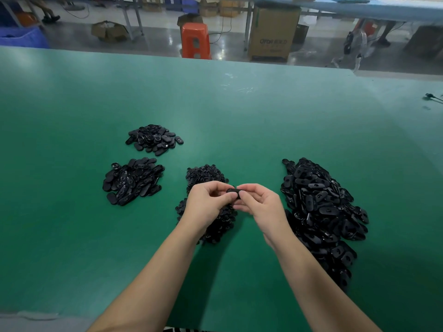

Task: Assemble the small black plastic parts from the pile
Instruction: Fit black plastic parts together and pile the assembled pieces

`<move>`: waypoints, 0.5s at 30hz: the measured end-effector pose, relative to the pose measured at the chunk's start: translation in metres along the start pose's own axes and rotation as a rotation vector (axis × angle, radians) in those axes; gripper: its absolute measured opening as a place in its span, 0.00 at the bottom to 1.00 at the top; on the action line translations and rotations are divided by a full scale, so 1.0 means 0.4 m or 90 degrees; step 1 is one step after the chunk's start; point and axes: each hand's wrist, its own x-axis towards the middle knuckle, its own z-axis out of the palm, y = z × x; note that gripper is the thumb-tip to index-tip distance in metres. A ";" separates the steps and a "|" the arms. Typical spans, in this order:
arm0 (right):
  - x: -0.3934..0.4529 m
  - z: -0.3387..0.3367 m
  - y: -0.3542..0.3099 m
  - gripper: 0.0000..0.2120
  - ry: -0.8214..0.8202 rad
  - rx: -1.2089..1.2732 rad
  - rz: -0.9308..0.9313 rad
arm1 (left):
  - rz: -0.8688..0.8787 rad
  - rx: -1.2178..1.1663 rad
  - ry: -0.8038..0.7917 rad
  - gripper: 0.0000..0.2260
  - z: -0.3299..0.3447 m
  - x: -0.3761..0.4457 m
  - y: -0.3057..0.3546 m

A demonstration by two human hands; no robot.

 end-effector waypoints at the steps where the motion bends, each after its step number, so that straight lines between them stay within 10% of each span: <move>1: 0.001 -0.001 0.000 0.04 -0.005 -0.004 0.001 | -0.006 -0.009 -0.005 0.04 0.001 -0.002 0.001; 15: 0.009 -0.007 -0.001 0.09 -0.007 -0.139 -0.021 | -0.054 0.016 0.008 0.03 0.012 -0.009 -0.005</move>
